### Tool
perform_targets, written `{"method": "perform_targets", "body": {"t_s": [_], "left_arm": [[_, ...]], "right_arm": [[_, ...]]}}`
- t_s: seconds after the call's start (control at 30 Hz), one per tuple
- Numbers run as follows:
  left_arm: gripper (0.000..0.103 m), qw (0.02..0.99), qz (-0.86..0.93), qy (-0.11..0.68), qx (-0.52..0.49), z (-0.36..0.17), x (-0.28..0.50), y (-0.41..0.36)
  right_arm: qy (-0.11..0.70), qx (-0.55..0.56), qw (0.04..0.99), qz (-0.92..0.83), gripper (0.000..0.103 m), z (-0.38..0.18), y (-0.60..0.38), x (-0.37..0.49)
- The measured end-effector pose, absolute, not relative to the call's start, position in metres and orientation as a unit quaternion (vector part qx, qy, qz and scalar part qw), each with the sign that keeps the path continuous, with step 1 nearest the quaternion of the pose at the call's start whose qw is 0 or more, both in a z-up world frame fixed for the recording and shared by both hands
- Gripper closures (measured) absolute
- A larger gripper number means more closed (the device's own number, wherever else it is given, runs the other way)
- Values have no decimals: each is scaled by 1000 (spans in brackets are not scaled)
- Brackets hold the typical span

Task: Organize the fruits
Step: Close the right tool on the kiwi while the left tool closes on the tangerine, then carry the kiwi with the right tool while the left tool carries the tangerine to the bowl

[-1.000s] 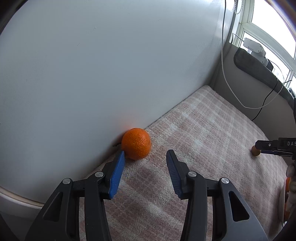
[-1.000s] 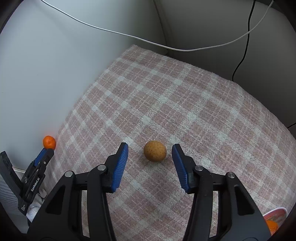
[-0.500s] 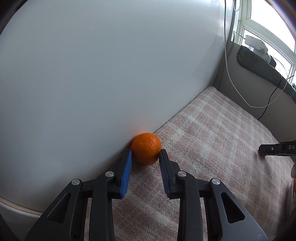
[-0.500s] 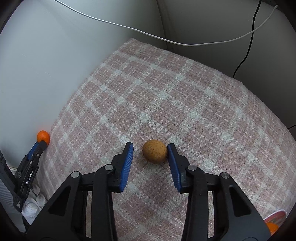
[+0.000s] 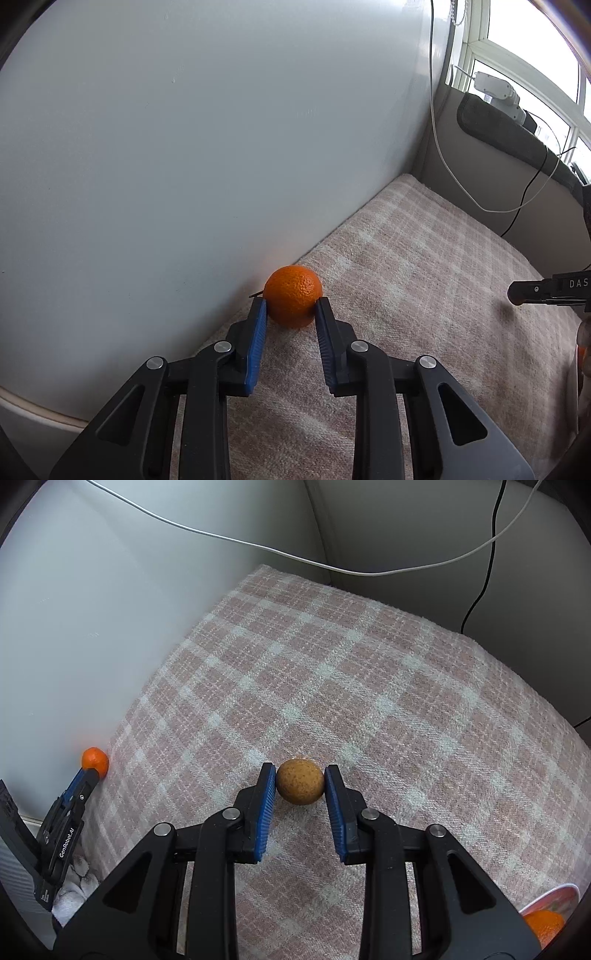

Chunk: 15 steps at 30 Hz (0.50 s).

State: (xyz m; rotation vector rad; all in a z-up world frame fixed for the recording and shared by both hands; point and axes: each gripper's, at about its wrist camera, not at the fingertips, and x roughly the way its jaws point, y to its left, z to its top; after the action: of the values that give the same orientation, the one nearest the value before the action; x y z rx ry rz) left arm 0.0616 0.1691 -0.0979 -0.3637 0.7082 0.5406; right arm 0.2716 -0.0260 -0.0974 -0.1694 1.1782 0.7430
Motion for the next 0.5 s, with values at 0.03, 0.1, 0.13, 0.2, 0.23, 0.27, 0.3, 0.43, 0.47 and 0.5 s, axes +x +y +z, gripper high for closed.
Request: {"method": "perform_targets", "body": {"t_s": [0.03,0.1,0.13,0.2,0.23,0.27,0.3,0.43,0.47,0.5], "left_arm": [[78,888,255,341,-176,-98,61,168],[78,888,249,343,-177,-98,59,165],[78,888,245,345,-180,-98,57,165],[78,891,235,343,-185,-95,53,161],[78,893,229,343,-181,-93,51,157],[79,895,224,342,-178,-90,49,153],[79,897,217,343,-178,-88,46,150],[79,905,188,335,-185,-78,45,137],[79,908,178,332,-184,-75,46,132],[79,911,168,330,-183,-72,46,127]], "right_arm": [[540,-80,764,343,75,-96,-26,270],[536,-83,766,345,75,-95,-27,266],[535,-84,766,346,75,-94,-27,264],[534,-81,766,349,75,-92,-30,261],[533,-79,766,352,75,-91,-32,259],[531,-78,767,352,75,-89,-34,258],[528,-77,768,354,75,-87,-37,256],[514,-68,777,358,75,-75,-53,249],[510,-66,780,357,75,-71,-57,246],[505,-65,783,357,75,-67,-61,244]]}}
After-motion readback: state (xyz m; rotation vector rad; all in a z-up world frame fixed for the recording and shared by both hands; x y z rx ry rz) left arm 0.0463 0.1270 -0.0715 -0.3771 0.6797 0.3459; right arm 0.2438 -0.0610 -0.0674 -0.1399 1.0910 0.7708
